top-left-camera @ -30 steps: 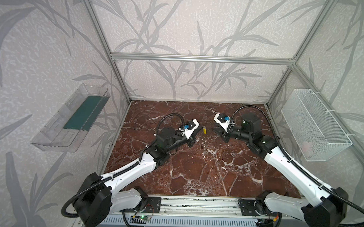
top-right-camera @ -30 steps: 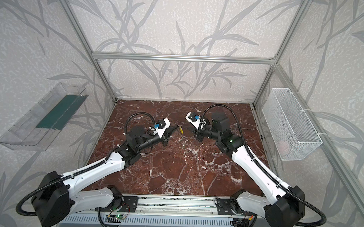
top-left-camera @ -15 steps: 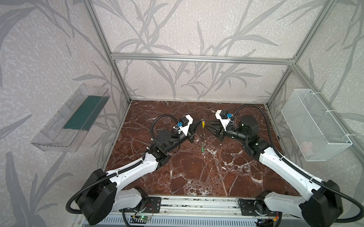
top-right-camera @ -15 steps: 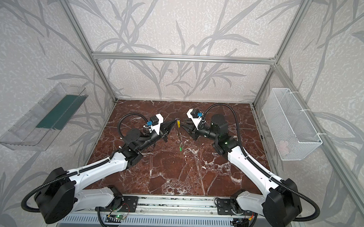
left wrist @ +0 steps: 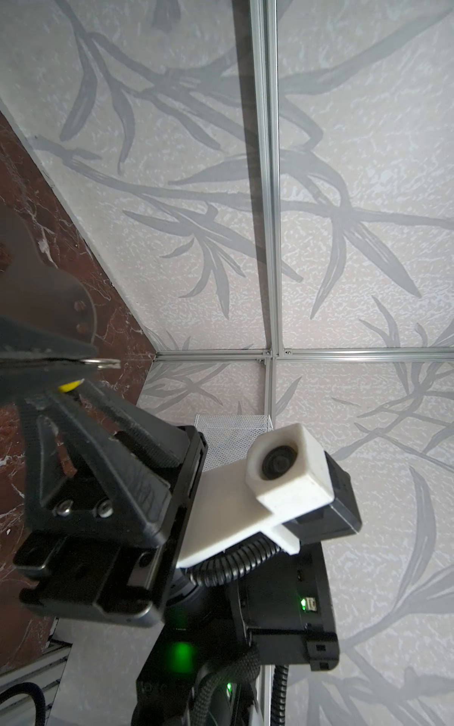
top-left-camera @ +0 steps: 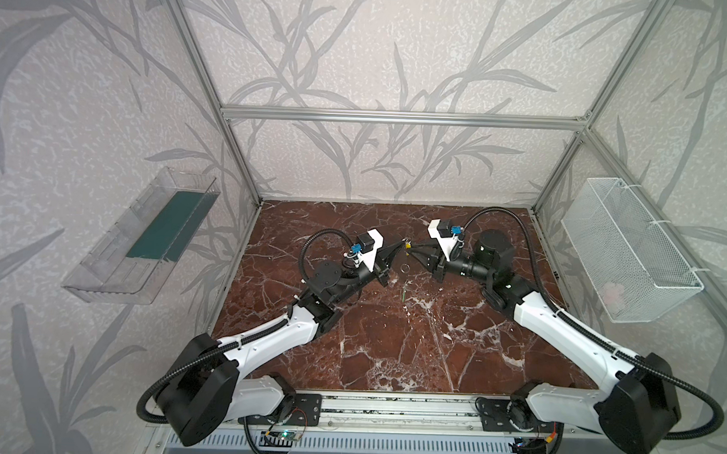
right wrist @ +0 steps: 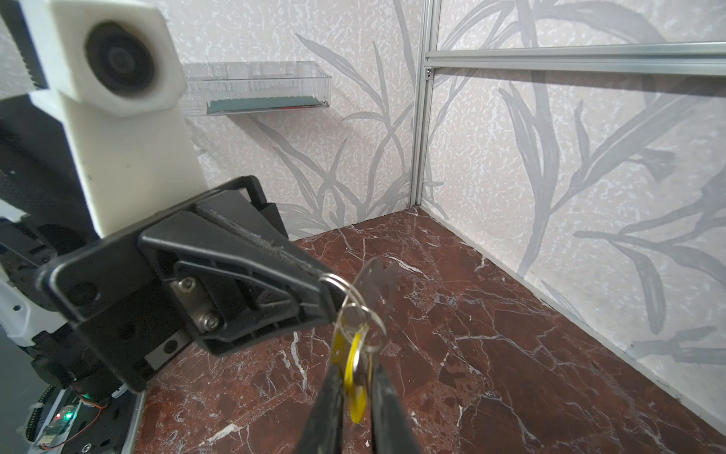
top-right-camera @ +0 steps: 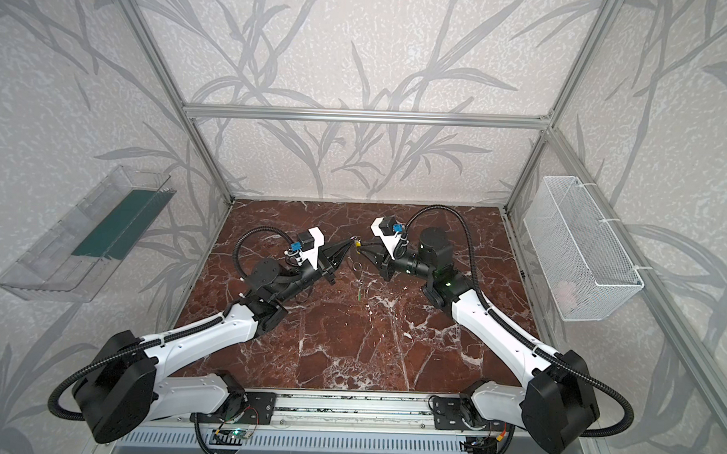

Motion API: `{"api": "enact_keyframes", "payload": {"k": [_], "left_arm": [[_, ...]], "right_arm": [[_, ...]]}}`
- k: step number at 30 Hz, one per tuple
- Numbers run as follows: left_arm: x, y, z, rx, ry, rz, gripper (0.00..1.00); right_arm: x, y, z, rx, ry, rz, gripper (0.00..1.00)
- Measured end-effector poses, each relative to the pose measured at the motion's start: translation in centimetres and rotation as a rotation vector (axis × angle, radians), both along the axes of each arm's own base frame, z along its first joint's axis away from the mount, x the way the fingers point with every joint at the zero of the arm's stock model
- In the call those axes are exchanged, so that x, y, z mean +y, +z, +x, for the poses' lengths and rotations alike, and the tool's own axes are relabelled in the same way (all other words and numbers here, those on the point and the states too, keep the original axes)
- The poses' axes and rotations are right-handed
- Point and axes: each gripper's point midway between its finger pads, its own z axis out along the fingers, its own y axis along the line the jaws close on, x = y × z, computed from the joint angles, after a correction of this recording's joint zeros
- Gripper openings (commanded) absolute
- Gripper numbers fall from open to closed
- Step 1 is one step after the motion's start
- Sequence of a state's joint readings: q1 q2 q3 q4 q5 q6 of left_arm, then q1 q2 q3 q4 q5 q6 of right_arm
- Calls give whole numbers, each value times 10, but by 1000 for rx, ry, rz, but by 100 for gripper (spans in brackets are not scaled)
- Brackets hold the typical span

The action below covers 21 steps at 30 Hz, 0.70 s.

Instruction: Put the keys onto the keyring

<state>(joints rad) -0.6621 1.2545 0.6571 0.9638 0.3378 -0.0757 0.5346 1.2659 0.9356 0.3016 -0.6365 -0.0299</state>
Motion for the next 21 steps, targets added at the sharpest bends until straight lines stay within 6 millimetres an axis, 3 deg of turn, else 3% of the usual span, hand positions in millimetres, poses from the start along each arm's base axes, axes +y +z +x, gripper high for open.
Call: {"api": "enact_keyframes", "payload": {"k": [8,21], "left_arm": [[0,2,-2,-3,-11,-8,0],[0,-2,-2,1,-13,-13,0]], "right_arm": [[0,-1,0,-7,5,-4,0],[3,-15,-11,-5,67,-64,0]]}}
